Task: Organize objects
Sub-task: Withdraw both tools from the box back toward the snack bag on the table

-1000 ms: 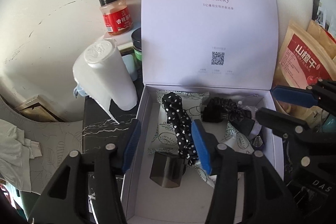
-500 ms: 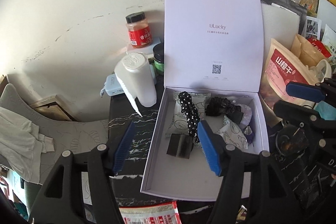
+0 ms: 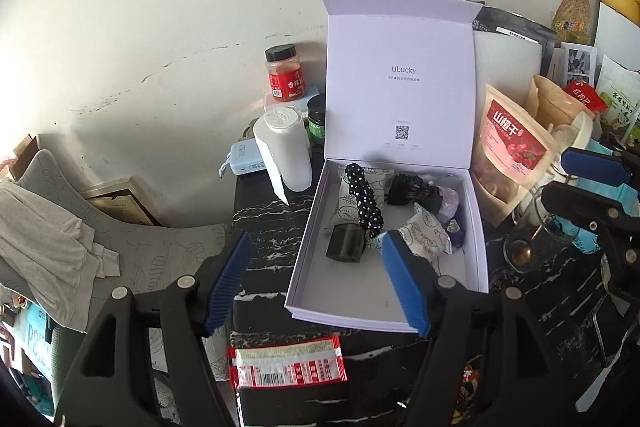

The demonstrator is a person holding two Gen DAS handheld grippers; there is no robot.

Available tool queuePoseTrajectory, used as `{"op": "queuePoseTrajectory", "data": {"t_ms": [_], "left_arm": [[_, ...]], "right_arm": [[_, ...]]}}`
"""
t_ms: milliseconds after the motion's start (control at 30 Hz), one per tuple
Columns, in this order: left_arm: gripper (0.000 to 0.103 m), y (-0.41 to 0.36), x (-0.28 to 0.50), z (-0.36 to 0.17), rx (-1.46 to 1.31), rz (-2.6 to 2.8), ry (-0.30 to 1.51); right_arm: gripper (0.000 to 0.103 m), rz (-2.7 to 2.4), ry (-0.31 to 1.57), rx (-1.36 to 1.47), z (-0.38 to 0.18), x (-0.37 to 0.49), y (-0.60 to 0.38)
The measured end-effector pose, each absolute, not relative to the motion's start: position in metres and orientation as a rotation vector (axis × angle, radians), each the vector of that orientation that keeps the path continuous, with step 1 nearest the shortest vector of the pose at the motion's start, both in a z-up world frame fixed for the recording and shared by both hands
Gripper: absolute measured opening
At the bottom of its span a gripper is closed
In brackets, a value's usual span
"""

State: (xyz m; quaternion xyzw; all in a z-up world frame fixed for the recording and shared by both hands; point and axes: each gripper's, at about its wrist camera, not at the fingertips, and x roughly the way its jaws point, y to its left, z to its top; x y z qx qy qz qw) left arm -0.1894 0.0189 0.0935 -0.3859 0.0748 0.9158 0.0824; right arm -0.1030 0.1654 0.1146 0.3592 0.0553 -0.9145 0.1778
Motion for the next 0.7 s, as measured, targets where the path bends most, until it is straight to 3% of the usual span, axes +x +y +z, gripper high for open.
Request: {"op": "queuePoseTrajectory", "data": {"t_ms": [700], "left_arm": [[0.081, 0.024, -0.083, 0.105, -1.126, 2.758, 0.208]], "right_arm": [[0.059, -2.575, 0.185, 0.976, 0.114, -0.012, 0.169]]}}
